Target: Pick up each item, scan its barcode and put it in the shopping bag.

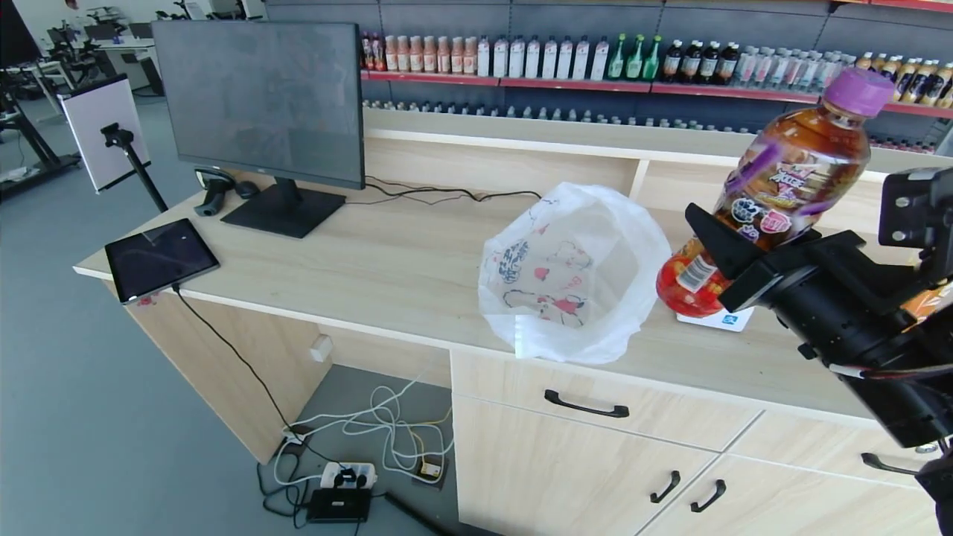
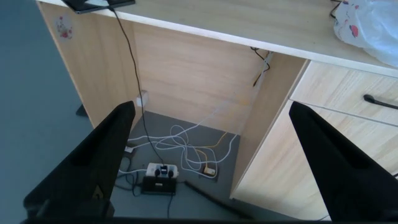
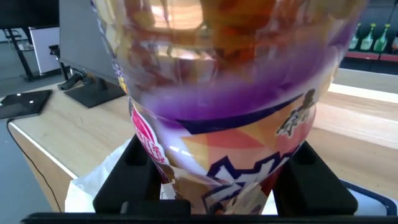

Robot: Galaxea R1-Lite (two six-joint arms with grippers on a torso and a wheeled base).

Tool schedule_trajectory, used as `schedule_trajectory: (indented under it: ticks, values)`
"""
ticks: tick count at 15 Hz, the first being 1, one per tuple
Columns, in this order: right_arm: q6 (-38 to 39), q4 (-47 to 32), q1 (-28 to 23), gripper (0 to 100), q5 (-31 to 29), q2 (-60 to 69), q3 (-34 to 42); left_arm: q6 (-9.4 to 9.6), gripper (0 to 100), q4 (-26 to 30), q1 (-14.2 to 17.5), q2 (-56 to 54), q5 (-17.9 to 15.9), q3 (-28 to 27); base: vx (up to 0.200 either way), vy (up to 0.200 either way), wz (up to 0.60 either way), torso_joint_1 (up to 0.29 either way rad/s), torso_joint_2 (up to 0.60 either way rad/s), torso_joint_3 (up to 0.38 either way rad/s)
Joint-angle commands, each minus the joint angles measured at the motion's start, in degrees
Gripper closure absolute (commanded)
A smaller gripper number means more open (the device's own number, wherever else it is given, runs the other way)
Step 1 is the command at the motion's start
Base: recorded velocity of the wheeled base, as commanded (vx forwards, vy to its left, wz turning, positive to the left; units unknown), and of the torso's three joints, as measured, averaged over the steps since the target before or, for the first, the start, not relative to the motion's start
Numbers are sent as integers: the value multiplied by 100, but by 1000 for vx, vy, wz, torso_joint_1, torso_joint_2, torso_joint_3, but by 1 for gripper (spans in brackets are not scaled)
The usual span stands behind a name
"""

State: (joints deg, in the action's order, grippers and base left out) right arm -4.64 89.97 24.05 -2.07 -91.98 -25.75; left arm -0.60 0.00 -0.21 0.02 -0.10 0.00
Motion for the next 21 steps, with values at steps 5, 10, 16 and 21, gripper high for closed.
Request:
schedule_trajectory:
  ticks: [5,10,16,21]
  values:
    - [16,3,205,100,-4,-1121,-1169,-2,0,-18,3,-2,1,0,0,0,0,0,0,0]
    - [34,3,205,100,-21,-1947,-1890,-2,0,-18,3,-2,1,0,0,0,0,0,0,0]
    - [34,3,240,100,-39,-2949,-2831,-2,0,-35,3,-2,10,0,0,0,0,0,0,0]
    - [34,-32,47,100,5,-3195,-2892,-2,0,-62,3,-2,10,0,0,0,0,0,0,0]
